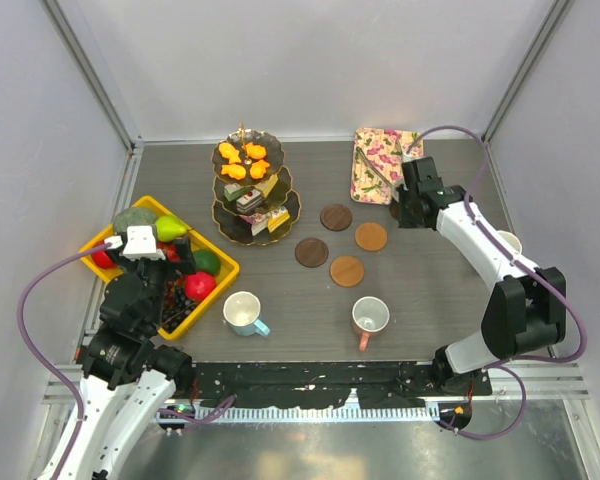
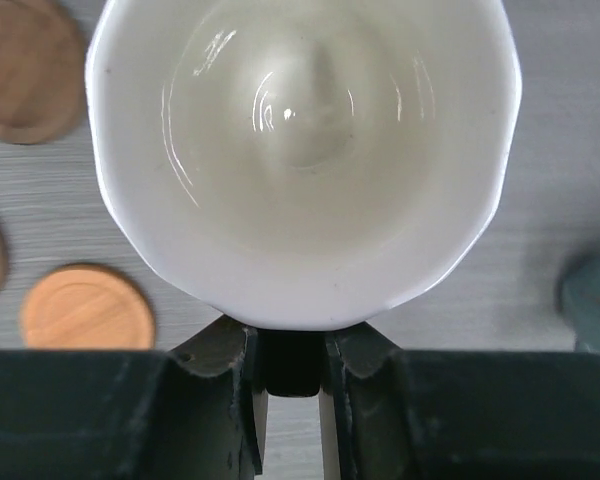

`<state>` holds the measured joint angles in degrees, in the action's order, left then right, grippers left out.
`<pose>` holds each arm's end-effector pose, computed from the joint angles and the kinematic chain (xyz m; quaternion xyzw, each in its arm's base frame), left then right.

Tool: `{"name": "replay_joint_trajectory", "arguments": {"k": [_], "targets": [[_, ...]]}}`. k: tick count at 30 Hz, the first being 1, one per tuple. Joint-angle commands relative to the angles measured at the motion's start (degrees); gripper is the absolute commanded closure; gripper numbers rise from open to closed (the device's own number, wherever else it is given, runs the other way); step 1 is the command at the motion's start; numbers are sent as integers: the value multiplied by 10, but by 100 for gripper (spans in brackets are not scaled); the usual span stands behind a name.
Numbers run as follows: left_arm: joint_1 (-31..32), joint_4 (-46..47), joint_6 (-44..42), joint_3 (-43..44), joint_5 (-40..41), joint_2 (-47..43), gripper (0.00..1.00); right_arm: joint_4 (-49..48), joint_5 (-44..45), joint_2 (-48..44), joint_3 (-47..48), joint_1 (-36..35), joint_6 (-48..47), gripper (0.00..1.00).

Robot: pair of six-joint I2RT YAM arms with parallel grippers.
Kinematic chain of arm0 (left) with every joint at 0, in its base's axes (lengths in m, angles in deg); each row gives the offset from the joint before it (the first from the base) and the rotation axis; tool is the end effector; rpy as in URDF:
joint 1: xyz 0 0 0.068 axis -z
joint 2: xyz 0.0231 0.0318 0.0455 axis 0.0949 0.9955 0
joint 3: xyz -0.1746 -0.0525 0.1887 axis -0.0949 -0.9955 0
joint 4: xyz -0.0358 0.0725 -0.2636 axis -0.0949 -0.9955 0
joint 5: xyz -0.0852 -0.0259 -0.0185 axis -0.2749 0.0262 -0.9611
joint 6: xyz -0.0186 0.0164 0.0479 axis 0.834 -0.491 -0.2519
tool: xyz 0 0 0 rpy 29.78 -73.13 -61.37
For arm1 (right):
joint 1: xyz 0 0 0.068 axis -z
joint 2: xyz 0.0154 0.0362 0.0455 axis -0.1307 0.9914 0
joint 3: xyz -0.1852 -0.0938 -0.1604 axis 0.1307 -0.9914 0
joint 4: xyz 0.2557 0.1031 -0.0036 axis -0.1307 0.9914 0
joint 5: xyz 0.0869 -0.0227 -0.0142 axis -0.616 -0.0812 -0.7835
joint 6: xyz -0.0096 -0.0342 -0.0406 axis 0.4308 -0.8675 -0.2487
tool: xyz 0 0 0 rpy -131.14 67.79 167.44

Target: Serve the afternoon tea

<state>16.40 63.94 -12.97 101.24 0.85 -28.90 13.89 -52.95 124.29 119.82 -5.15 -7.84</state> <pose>0.1134 -0.0293 0.3309 -0.0294 0.7173 0.0104 0.6961 0.3173 0.0628 0.2504 0.0203 0.9520 -0.0515 0.3010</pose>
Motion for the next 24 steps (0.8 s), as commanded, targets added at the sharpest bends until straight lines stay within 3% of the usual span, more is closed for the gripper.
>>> {"name": "replay_joint_trajectory", "arguments": {"k": [1,6,10,24], "targets": [[2,30,-7,-1,7,4,1,-73,-48,-20,81,-65,-80,95],[2,30,-9,-1,8,3,1,-93,-161,45,124,-104,-134,95],[2,29,-8,-2,7,3,1,-108,-186,87,147,-119,-180,95],[2,30,-9,-2,7,11,1,-109,-72,172,197,-156,-173,95]]}}
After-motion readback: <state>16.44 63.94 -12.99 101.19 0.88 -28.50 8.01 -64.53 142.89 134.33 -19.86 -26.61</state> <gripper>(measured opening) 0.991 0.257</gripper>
